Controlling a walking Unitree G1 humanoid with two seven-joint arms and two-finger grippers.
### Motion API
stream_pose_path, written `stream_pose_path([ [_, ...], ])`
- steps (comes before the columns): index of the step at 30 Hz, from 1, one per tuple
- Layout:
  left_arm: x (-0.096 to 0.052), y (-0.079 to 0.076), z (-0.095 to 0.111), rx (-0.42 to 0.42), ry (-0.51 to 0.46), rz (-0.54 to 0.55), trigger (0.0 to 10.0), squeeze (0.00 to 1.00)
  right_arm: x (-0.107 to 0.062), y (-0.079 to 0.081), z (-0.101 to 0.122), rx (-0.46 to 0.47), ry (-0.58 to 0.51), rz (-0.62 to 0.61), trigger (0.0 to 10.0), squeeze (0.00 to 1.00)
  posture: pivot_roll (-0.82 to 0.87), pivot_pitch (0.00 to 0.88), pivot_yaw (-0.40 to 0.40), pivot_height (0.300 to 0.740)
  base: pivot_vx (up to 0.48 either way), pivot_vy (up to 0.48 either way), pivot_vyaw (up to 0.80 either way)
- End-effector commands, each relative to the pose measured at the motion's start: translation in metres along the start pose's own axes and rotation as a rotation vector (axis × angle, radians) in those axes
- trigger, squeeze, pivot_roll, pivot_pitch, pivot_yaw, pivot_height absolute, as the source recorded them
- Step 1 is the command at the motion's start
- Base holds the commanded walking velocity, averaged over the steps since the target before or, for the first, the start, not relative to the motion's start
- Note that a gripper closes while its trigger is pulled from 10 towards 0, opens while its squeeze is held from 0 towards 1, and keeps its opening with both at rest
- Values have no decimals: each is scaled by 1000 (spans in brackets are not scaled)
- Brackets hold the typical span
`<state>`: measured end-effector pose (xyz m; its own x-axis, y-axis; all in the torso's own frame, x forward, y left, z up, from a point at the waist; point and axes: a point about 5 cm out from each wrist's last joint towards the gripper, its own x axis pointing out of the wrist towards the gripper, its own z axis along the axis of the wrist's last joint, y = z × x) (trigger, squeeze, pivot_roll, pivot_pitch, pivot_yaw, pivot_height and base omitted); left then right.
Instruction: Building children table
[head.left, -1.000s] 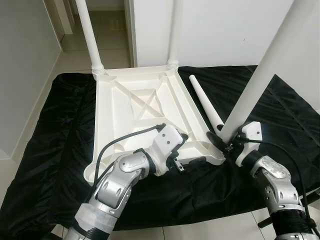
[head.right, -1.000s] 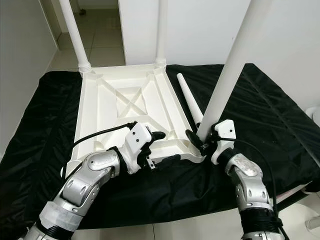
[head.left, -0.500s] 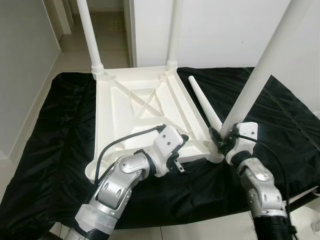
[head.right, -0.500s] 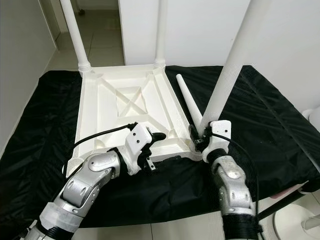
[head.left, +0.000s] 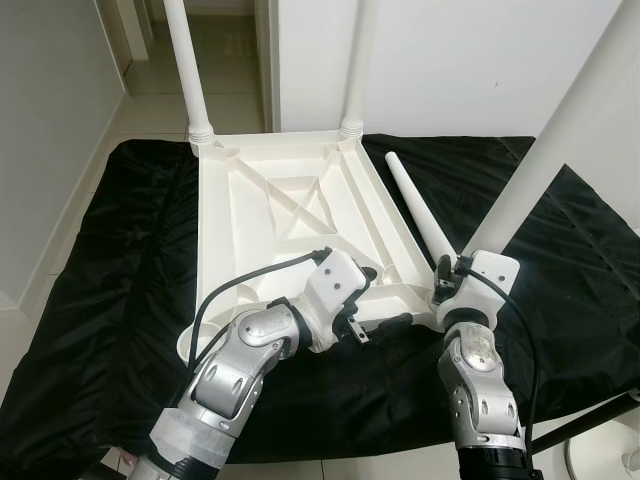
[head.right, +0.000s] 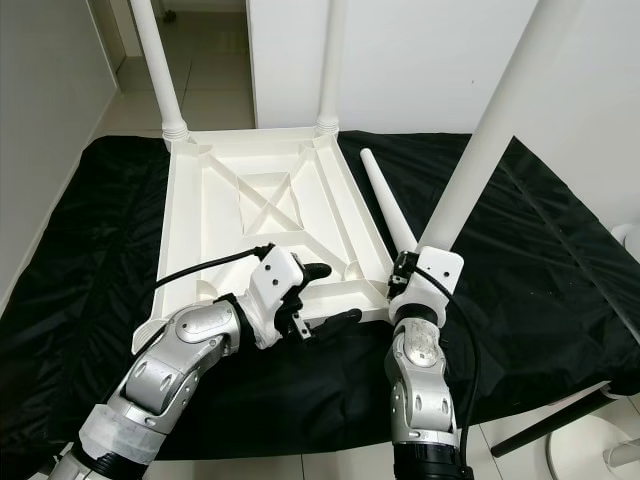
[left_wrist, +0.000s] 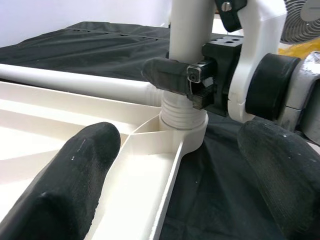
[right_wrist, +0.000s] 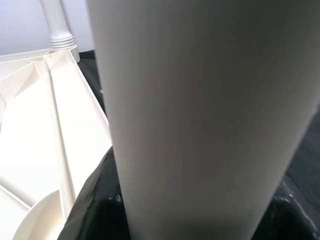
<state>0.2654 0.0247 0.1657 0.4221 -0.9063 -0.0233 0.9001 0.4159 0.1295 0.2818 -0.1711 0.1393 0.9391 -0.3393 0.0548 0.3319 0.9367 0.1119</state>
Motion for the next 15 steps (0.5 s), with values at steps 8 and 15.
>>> stream_pose_path([
  [8,1,-1,-3,1,9,30,10000,0,-6,-4,2,101,-5,-12,10000,1000,-112,0,-10,740,0,0,0],
  [15,0,0,-3,1,11,32,10000,0,-5,-8,5,124,-2,102,10000,1000,-110,0,-11,740,0,0,0],
])
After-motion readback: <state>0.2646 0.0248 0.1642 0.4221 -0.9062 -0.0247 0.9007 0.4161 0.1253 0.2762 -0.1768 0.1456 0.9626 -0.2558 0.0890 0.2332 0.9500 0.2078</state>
